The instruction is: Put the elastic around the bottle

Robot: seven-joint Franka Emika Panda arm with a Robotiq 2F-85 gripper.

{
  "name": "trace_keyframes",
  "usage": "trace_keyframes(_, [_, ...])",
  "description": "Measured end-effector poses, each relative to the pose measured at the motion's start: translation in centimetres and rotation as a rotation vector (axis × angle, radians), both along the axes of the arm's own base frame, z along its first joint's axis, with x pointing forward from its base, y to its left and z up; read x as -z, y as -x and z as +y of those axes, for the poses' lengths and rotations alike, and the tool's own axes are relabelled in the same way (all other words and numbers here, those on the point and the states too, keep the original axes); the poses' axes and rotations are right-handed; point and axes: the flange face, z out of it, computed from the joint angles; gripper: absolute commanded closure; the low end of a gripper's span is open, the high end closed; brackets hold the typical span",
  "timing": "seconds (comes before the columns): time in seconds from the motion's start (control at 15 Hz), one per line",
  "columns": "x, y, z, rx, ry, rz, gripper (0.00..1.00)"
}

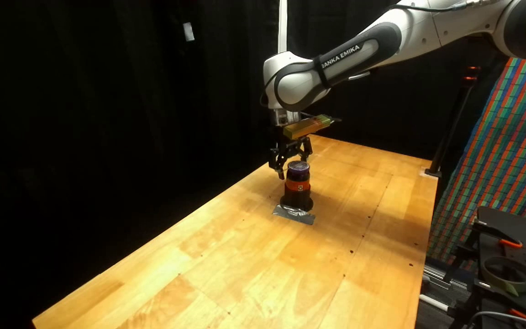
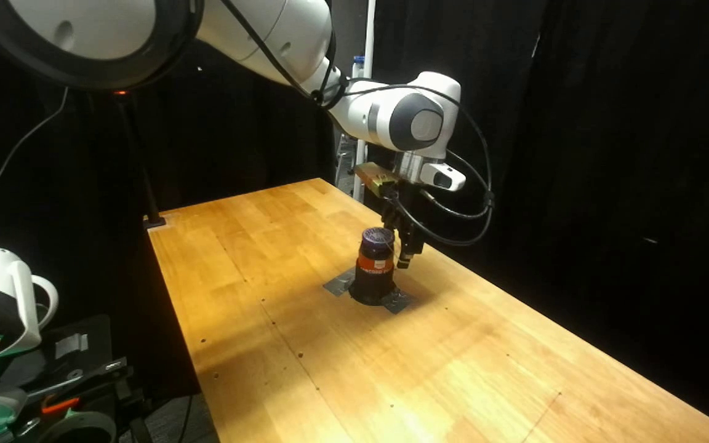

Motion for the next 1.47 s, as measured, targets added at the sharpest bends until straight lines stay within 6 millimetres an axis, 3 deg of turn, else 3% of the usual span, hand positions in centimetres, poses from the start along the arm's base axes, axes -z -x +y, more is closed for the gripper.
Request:
trace_keyframes(0.33, [0.1, 0.4, 0.1, -0.002, 0.003, 0.031, 0.0])
trace_keyframes(0.73, [-1.8, 1.8, 0.4, -0.006, -0.01, 0.021, 0.0])
trace_keyframes(1.07, [-2.8, 4.7, 1.0, -0.027, -0.037, 0.041, 0.0])
trace_keyframes(1.47, [-1.5, 8.7, 0.4, -0.071, -0.044, 0.092, 0.0])
